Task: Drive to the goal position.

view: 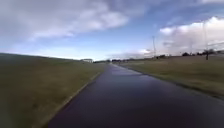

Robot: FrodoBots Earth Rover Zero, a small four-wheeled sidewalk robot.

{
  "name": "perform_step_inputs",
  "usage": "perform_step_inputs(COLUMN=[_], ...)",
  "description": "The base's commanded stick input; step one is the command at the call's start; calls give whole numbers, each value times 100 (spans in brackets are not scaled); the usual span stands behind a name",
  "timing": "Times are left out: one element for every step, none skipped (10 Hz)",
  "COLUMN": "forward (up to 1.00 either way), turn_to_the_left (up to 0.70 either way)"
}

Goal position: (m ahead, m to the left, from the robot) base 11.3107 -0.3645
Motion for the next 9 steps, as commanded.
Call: perform_step_inputs(forward=[100, 100, 100, 100, 74, 3, 0, 0, 0], turn_to_the_left=[0, 0, 0, 0, 0, 0, 0, 0, 0])
